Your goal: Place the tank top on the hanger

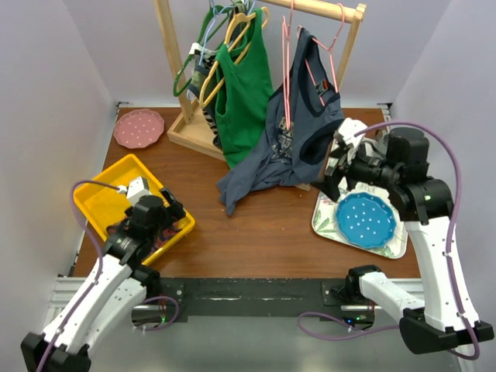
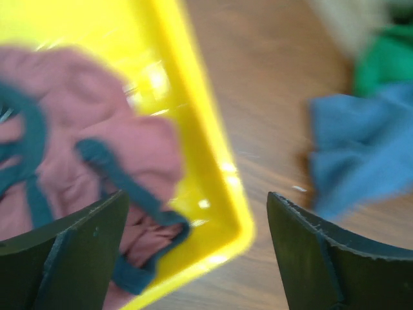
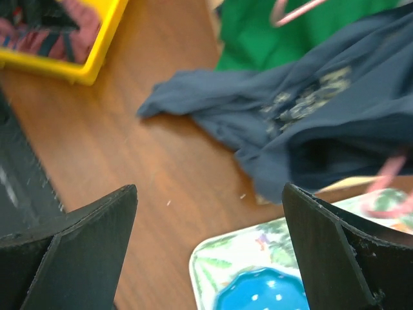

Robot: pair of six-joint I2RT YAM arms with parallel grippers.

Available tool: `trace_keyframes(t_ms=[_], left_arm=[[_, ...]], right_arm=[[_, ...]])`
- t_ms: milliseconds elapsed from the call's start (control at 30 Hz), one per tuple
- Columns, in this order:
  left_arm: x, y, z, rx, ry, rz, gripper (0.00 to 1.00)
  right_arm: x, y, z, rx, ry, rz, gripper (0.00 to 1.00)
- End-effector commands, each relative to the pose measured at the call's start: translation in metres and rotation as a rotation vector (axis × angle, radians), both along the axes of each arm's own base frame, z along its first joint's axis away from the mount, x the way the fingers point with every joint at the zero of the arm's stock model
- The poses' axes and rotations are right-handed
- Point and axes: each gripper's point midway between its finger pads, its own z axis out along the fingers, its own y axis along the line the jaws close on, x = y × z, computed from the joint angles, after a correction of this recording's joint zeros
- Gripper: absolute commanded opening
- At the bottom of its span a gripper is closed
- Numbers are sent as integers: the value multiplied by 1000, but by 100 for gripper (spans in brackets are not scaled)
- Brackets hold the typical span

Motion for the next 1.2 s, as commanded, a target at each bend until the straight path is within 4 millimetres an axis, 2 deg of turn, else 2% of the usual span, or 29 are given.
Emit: trace_keyframes(t_ms=[0,100,133,167,200,233,300,333,400,433,500,533,567,633,667,700,733,833,867,900,933,1033,1133,1167], left_arm=[[-10,40,-24,32,127,349,85],[-15,48,-44,91,231,429,76],[-18,49,-57,119,282,440,68],[-19,49,-62,120,302,449,39],[-19,48,-67,110,313,465,26],[-19,48,-72,122,333,465,21],[-17,48,-67,121,320,466,8],[-11,47,-56,111,293,462,2],[-8,52,-28,115,219,453,0],[0,50,-4,95,157,445,0],[4,54,37,90,41,411,0],[10,51,65,59,-27,385,0],[11,49,82,80,-59,331,0],[18,41,130,32,-190,255,0],[19,25,143,53,-212,112,0],[26,12,175,15,-334,33,0],[24,-18,196,-36,-405,-154,0],[19,-64,262,-76,-614,-442,0],[10,-88,273,-124,-631,-583,0],[14,-102,277,-147,-622,-647,0],[4,-116,298,-186,-654,-739,0],[1,-135,324,-259,-684,-826,0],[-1,-151,342,-315,-724,-866,0],[-9,-163,346,-342,-734,-901,0]], right_arm=[[-12,12,-22,5,25,121,99],[-10,13,-29,6,39,125,99],[-9,13,-32,6,43,121,98],[-9,13,-32,6,41,120,99],[-8,12,-33,4,42,116,98],[-9,12,-35,2,42,114,99],[-9,10,-36,-6,39,112,99],[-11,10,-37,-10,41,114,99],[-13,10,-37,-20,30,129,99],[-15,10,-38,-23,34,136,99],[-17,11,-38,-31,24,160,99],[-21,12,-35,-29,20,178,99],[-21,13,-35,-34,15,189,99],[-22,14,-32,-35,7,203,99],[-22,14,-31,-41,-1,211,99],[-22,15,-28,-42,-11,216,99],[-23,15,-28,-47,-9,223,99],[-28,16,-25,-64,-22,259,99],[-29,17,-25,-70,-36,279,99],[-31,17,-23,-73,-42,294,99],[-34,18,-26,-76,-29,307,99],[-42,23,-29,-74,-29,374,99],[-51,31,-32,-57,-23,449,99],[-52,32,-33,-56,-33,467,99]])
